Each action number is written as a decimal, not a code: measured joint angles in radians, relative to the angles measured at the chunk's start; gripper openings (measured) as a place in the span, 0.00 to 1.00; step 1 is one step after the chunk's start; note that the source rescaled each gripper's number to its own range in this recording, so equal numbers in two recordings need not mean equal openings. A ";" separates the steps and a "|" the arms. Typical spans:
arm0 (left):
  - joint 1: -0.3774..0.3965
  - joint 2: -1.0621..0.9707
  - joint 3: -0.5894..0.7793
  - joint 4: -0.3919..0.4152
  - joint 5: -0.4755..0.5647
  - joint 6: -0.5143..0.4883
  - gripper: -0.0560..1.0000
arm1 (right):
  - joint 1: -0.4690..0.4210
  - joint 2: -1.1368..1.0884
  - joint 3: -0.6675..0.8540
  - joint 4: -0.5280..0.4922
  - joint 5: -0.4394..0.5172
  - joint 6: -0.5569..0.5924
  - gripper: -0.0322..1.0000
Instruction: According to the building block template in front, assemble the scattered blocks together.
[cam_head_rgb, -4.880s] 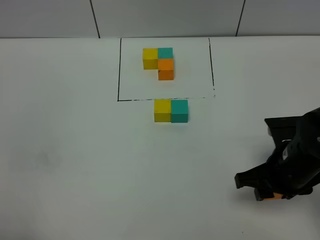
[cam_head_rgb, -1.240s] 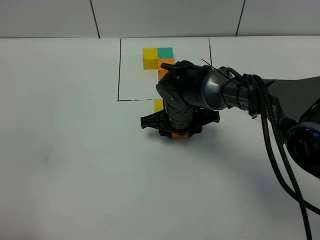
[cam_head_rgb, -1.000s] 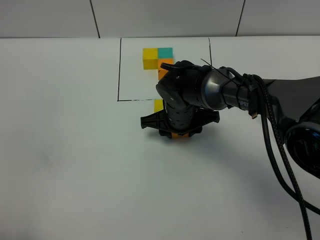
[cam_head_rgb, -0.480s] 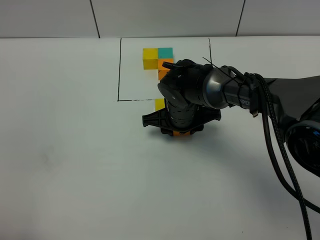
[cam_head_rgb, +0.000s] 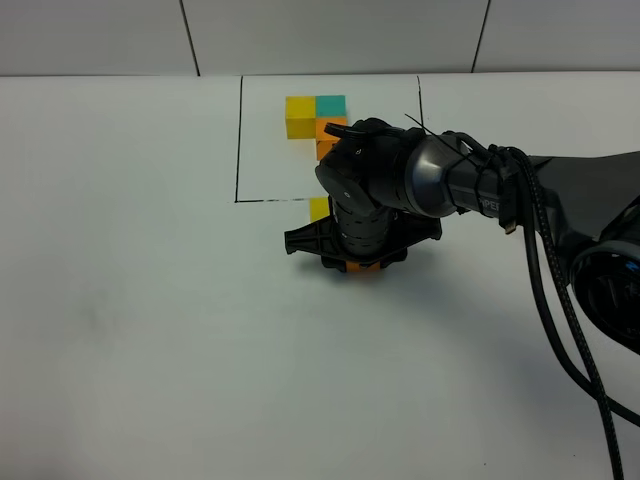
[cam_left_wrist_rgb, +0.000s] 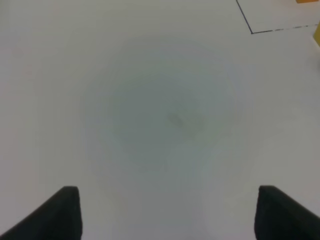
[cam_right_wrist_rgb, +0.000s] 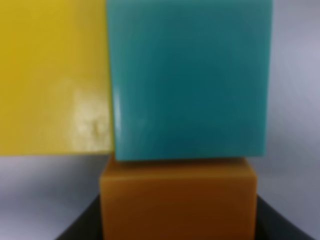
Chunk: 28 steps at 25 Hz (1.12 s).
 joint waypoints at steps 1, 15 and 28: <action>0.000 0.000 0.000 0.000 0.000 0.000 0.66 | 0.000 0.000 -0.001 0.001 0.000 0.000 0.03; 0.000 0.000 0.000 0.000 0.000 0.000 0.66 | -0.009 -0.003 -0.002 0.018 0.003 -0.031 0.64; 0.000 0.000 0.000 0.000 0.000 0.001 0.66 | -0.016 -0.187 0.008 0.104 0.169 -0.297 1.00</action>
